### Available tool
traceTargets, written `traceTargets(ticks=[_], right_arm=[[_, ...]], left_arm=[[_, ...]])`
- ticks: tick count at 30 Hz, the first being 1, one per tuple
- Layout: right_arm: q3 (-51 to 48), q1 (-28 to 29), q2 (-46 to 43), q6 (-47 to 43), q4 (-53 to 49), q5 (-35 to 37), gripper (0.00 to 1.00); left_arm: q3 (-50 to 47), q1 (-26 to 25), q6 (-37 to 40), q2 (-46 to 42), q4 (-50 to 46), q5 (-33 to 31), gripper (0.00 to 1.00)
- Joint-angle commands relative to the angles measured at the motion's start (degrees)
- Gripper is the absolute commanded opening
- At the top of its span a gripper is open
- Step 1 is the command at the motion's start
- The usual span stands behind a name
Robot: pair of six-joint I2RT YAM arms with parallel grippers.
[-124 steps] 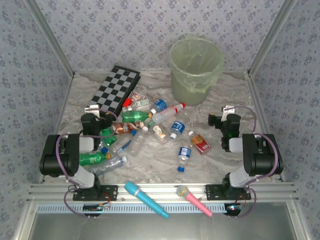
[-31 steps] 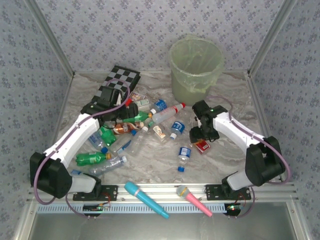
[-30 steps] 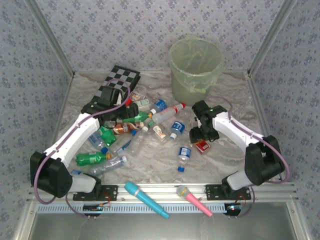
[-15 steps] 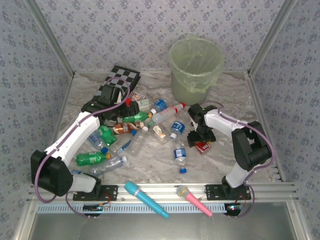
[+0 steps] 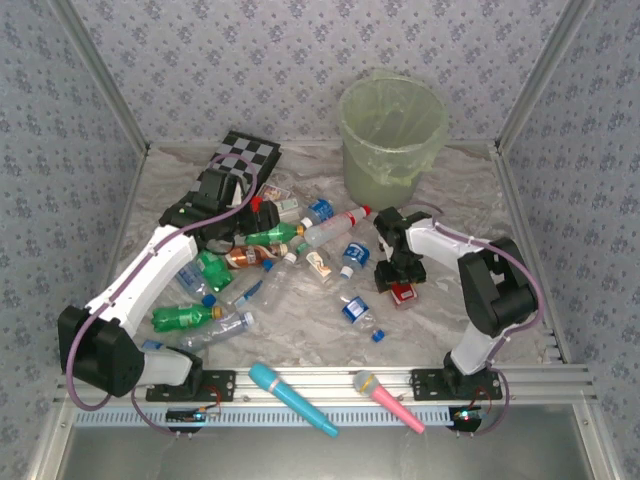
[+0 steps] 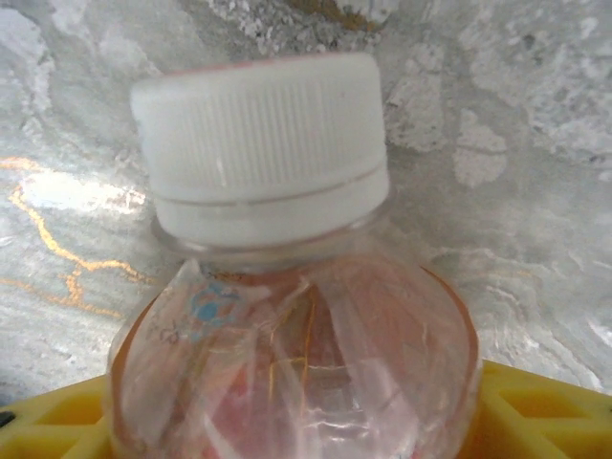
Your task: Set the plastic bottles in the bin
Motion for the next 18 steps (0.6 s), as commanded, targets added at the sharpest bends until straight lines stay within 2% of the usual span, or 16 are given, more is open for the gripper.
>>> traceTargets(ticks=[1,10,18], right_arm=[[-1.0,-0.3,-4.5,2.2,-1.6,1.0,0.63],[0.0,-0.4,-12.0,8.3,-3.4,1.9,0.62],[5.8,-1.1,-21.3,15.6,-4.1,0.8,0.59]], left_arm=[[1.8,-0.4,1.1,-1.9,0.5,1.9,1.0],[4.1,-0.4,1.8,-2.5,0.1,3.0,1.0],[7.0,-0.4,2.5,-3.4,0.2,4.3,1.0]])
